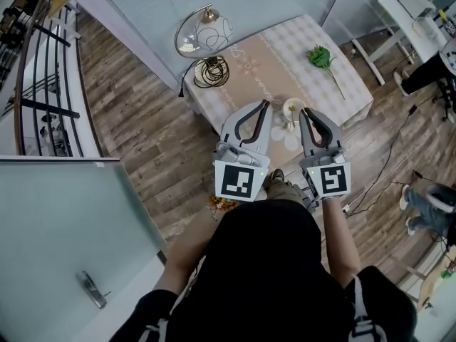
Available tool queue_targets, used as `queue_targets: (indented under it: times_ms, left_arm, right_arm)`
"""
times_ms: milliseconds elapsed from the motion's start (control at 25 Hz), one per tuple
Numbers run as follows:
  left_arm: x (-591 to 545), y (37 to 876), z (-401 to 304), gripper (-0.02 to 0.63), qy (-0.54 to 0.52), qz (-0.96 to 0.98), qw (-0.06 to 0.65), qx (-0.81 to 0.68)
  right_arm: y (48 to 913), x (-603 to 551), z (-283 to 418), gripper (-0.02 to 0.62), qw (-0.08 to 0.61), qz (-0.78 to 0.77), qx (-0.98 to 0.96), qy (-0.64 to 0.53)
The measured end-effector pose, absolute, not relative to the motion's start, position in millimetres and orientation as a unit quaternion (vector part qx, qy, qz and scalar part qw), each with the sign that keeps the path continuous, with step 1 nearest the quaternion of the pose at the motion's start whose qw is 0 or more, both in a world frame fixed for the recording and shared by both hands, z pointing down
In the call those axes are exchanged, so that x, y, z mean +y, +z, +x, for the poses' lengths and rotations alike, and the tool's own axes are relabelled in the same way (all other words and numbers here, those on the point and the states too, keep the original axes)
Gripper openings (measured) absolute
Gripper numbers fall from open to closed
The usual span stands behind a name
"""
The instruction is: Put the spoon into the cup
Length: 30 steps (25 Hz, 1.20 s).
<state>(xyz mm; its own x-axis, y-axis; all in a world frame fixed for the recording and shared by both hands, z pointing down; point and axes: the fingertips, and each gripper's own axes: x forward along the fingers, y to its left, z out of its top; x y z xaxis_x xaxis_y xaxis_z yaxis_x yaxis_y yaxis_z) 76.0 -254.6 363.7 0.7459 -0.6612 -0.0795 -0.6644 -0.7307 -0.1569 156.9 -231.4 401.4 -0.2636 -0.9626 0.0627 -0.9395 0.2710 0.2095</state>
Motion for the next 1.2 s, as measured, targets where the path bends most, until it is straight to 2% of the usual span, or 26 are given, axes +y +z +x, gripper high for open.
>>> queue_targets:
  times_ms: [520,1200]
  left_arm:
    - [-251.2,344.6,67.6,0.022,0.037,-0.919,0.099,0.379]
    - [-237.5,346.5,60.0,0.022,0.038,-0.921,0.098,0.376]
  right_arm:
    - [361.6,-223.3,147.2,0.009,0.067,0.597,-0.79,-0.124]
    - [356.6,-204.2,133.5,0.009,0.055,0.583,-0.8,-0.128]
